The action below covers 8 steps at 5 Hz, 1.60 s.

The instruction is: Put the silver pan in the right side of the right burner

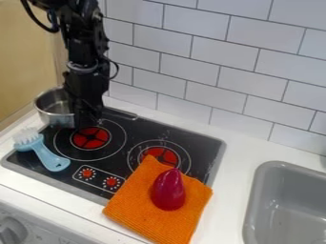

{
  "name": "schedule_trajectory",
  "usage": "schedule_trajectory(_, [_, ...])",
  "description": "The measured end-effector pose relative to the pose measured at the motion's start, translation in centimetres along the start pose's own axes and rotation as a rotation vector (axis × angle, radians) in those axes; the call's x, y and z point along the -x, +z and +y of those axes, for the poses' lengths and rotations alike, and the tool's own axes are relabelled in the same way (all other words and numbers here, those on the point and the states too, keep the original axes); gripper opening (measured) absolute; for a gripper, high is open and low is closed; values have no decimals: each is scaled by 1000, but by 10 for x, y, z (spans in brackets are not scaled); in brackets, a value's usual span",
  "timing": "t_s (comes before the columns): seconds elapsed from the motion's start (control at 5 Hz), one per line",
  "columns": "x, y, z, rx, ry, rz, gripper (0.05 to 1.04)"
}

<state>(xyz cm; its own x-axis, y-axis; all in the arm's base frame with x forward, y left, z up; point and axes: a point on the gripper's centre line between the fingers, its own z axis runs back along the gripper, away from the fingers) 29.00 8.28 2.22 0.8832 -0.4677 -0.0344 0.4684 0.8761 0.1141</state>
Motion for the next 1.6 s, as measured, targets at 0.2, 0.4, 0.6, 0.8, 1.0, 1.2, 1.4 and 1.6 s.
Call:
schedule_trajectory(0.2, [-4, 9, -10, -12, -29, -23, 66])
schedule_trajectory(0.4, [-17, 27, -29, -52, -88, -56, 66])
schedule_trajectory(0.6, [-26, 39, -51, -66, -120, -87, 66])
schedule_trajectory(0.8, [-36, 46, -83, -82, -172, -113, 66])
schedule_trajectory(1.0, [-47, 48, -110, -103, -219, -129, 66])
schedule_trajectory(1.2, [-55, 34, -141, -105, -289, -94, 66])
schedule_trajectory(1.4, [-60, 18, -159, -103, -316, -47, 66])
schedule_trajectory(1.6, [-71, 8, -164, -121, -328, -32, 66])
